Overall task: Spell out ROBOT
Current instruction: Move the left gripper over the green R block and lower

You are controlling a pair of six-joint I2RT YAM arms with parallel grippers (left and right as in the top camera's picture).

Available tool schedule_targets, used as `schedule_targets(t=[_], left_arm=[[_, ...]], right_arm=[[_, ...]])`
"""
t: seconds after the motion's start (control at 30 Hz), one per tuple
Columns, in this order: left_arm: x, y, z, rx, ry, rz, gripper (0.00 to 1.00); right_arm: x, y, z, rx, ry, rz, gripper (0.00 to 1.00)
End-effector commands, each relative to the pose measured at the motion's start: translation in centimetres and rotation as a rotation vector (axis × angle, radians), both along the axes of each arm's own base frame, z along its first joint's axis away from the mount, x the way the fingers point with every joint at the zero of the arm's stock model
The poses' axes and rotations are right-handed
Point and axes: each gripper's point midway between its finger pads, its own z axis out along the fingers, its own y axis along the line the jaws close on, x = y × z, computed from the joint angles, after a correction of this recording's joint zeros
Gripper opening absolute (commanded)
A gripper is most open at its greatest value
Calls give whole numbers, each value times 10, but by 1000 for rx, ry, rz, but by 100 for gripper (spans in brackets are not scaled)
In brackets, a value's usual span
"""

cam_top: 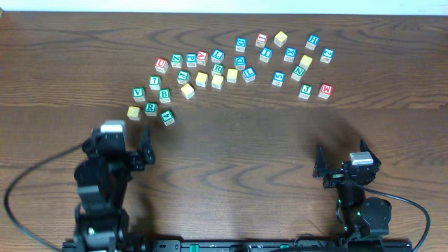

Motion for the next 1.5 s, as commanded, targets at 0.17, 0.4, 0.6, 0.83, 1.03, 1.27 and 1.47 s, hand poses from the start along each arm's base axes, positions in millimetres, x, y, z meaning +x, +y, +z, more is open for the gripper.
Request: schedule_targets(t=[0.17, 0.4, 0.6, 0.83, 1.03, 1.27, 1.47], left_arm=[[39, -14, 21, -60, 265, -93, 97], [59, -20, 29, -122, 530, -126, 97], [72, -30, 33, -171, 683, -164, 97], [83, -44, 24, -236, 700, -227, 97], [91, -31, -3, -189, 766, -167, 97], [103, -15, -63, -86, 922, 26, 81], [116, -7, -101, -46, 970, 97, 71]], right_arm=[[0, 2, -1, 13, 2, 7, 99], [0, 2, -1, 13, 1, 7, 99], [0, 2, -1, 13, 2, 7, 99], [0, 2, -1, 13, 1, 7, 99], [0, 2, -1, 13, 1, 7, 99], [0, 2, -1, 13, 1, 7, 99], [0, 2, -1, 13, 1, 7, 99]])
